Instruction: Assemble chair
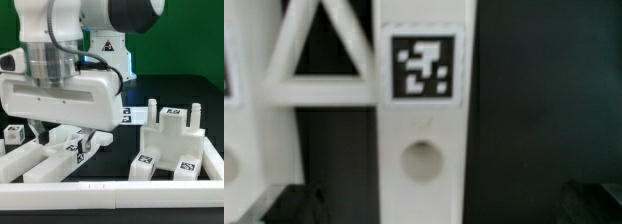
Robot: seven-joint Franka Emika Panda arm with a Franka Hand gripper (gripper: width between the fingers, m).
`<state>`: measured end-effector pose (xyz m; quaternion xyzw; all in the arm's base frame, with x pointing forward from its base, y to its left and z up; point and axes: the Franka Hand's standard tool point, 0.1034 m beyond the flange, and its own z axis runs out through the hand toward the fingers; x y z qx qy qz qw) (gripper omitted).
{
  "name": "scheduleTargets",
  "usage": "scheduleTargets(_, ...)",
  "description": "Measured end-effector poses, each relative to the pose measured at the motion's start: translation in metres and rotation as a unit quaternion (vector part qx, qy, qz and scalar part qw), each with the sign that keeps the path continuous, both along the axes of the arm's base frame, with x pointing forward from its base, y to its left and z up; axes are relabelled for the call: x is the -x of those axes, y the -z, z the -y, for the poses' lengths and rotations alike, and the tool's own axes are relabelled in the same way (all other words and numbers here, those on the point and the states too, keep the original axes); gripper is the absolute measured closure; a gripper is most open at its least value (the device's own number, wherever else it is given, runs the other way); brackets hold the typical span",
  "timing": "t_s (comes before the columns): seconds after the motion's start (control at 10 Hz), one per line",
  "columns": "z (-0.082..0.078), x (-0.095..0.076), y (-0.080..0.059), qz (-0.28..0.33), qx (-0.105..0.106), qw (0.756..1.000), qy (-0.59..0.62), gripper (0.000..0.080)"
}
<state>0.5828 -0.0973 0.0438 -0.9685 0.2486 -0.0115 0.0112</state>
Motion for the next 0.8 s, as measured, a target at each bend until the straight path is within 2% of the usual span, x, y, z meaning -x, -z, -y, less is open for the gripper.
scheduleTargets(0.2, 0.003, 0.002, 0.008, -0.002, 0.007, 1.0, -0.001, 0.015)
scheduleTargets(0.4, 0.004, 0.004, 0.024, -0.002, 0.02, 1.0, 0.005, 0.015)
scheduleTargets(0.5, 0.002, 0.004, 0.029, 0.0, 0.024, 1.0, 0.011, 0.015)
scheduleTargets(0.7, -0.012, 0.001, 0.037, 0.007, 0.026, 0.999, 0.029, 0.015)
scheduleTargets(0.8, -0.011, 0.001, 0.036, 0.007, 0.027, 0.999, 0.029, 0.015)
